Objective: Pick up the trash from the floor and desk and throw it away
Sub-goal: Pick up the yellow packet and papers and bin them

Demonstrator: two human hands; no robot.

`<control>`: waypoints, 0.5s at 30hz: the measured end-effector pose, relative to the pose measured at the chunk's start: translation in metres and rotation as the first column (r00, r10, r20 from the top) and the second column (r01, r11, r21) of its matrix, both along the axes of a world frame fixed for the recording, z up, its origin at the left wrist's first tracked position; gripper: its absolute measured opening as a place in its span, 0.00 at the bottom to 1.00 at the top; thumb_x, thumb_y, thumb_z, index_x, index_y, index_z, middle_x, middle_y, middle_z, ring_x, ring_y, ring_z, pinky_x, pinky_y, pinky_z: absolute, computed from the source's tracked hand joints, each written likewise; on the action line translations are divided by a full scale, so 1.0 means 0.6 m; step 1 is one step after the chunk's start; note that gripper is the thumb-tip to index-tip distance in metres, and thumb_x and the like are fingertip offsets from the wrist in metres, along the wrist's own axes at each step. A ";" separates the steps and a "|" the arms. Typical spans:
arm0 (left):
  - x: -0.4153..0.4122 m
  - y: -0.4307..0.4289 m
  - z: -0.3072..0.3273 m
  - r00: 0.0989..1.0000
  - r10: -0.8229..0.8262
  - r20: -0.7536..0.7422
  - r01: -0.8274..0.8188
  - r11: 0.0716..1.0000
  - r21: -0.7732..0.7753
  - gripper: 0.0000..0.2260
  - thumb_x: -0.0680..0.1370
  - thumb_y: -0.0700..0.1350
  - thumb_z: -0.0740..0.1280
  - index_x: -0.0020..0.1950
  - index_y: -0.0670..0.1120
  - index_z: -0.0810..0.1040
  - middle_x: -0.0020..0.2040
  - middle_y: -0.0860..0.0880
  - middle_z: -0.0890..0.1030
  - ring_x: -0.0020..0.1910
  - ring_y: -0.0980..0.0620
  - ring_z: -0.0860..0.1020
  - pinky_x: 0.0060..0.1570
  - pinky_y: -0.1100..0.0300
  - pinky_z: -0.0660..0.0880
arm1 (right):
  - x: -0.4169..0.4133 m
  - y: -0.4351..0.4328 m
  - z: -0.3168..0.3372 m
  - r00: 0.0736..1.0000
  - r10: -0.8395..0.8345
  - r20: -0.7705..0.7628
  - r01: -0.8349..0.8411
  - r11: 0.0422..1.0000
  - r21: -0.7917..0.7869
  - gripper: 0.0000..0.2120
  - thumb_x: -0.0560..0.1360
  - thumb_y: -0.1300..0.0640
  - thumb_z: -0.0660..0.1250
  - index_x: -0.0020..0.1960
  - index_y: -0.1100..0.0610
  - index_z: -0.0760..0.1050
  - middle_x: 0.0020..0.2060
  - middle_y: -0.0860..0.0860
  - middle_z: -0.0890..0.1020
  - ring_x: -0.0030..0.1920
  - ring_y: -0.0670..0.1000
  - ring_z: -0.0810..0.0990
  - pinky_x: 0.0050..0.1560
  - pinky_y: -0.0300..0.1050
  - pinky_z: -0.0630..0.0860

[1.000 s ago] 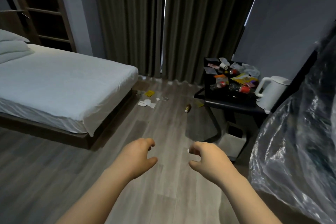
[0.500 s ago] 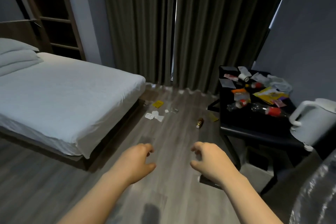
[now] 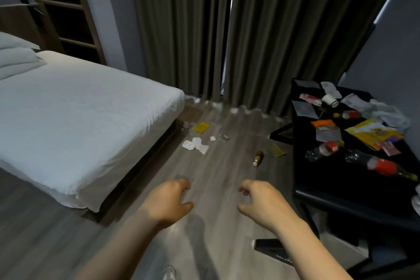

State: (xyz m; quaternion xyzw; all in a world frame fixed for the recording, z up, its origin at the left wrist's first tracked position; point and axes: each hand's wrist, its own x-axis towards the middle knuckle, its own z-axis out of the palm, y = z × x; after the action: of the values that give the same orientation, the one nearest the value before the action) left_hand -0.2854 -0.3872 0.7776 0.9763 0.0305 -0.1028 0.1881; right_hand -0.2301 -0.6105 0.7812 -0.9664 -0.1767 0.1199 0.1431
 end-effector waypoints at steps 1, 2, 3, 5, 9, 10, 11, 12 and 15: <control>0.030 0.012 -0.004 1.000 0.000 -0.002 0.000 1.000 -0.003 0.19 0.76 0.53 0.65 0.66 0.51 0.71 0.61 0.52 0.75 0.60 0.53 0.74 0.58 0.61 0.71 | 0.026 0.013 -0.004 1.000 -0.006 -0.002 0.006 1.000 0.002 0.21 0.70 0.49 0.67 0.62 0.49 0.73 0.58 0.47 0.79 0.59 0.48 0.76 0.54 0.41 0.73; 0.061 0.026 -0.008 1.000 0.001 -0.001 -0.001 1.000 -0.009 0.19 0.76 0.53 0.65 0.66 0.51 0.71 0.61 0.52 0.75 0.59 0.53 0.74 0.57 0.61 0.72 | 0.052 0.027 -0.008 1.000 -0.012 -0.006 0.012 1.000 0.004 0.21 0.70 0.49 0.67 0.62 0.49 0.74 0.58 0.47 0.79 0.59 0.48 0.76 0.54 0.41 0.73; 0.091 0.042 -0.011 1.000 0.006 -0.007 -0.006 1.000 -0.020 0.20 0.76 0.53 0.65 0.66 0.52 0.70 0.60 0.52 0.75 0.58 0.53 0.74 0.57 0.61 0.72 | 0.078 0.043 -0.011 1.000 -0.024 -0.013 0.024 1.000 0.011 0.21 0.69 0.50 0.67 0.62 0.49 0.74 0.58 0.47 0.79 0.59 0.48 0.76 0.54 0.41 0.73; 0.145 0.078 -0.013 0.999 0.029 -0.029 -0.030 0.998 -0.046 0.20 0.75 0.54 0.66 0.66 0.53 0.70 0.59 0.53 0.75 0.56 0.55 0.74 0.56 0.61 0.73 | 0.129 0.076 -0.012 0.998 -0.047 -0.034 0.048 0.999 0.019 0.21 0.69 0.50 0.67 0.63 0.48 0.74 0.58 0.47 0.78 0.59 0.48 0.76 0.55 0.41 0.73; 0.242 0.151 -0.017 1.000 0.002 -0.008 -0.003 0.998 -0.061 0.19 0.76 0.54 0.67 0.65 0.53 0.70 0.58 0.54 0.76 0.55 0.56 0.75 0.55 0.62 0.74 | 0.229 0.143 -0.013 0.996 -0.059 -0.068 0.058 0.998 -0.010 0.22 0.69 0.50 0.66 0.64 0.49 0.73 0.58 0.48 0.79 0.59 0.48 0.77 0.54 0.39 0.73; 0.267 0.167 -0.016 1.000 -0.004 -0.005 0.004 0.998 -0.059 0.19 0.76 0.54 0.67 0.65 0.53 0.70 0.58 0.54 0.76 0.55 0.56 0.75 0.56 0.62 0.74 | 0.252 0.159 -0.014 0.996 -0.061 -0.072 0.059 0.998 -0.022 0.22 0.70 0.50 0.66 0.64 0.49 0.73 0.58 0.48 0.78 0.59 0.48 0.77 0.55 0.39 0.73; 0.292 0.181 -0.016 1.000 -0.011 -0.003 0.011 0.999 -0.052 0.19 0.76 0.54 0.67 0.65 0.53 0.70 0.58 0.54 0.76 0.56 0.56 0.75 0.56 0.62 0.74 | 0.275 0.173 -0.015 0.995 -0.062 -0.076 0.060 0.998 -0.032 0.22 0.70 0.50 0.66 0.64 0.48 0.73 0.59 0.48 0.78 0.59 0.48 0.76 0.55 0.40 0.73; 0.316 0.193 -0.017 1.000 -0.022 -0.002 0.022 0.999 -0.041 0.19 0.76 0.54 0.66 0.65 0.53 0.70 0.59 0.54 0.76 0.56 0.56 0.75 0.57 0.61 0.74 | 0.297 0.185 -0.016 0.995 -0.064 -0.080 0.061 0.997 -0.043 0.22 0.70 0.50 0.66 0.64 0.48 0.73 0.59 0.48 0.78 0.59 0.48 0.76 0.55 0.40 0.73; 0.380 0.218 -0.021 0.999 -0.044 -0.025 0.043 0.998 -0.034 0.19 0.76 0.54 0.66 0.66 0.52 0.70 0.60 0.53 0.76 0.57 0.54 0.75 0.58 0.59 0.74 | 0.357 0.210 -0.020 0.992 -0.079 -0.096 0.073 0.995 -0.065 0.22 0.70 0.50 0.66 0.64 0.48 0.73 0.60 0.48 0.78 0.60 0.49 0.76 0.56 0.41 0.73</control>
State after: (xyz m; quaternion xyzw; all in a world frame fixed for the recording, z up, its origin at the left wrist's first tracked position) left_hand -0.0577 -0.2565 0.7651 0.9720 0.0099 -0.1201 0.2017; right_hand -0.0159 -0.4845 0.7692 -0.9693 -0.1285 0.1674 0.1263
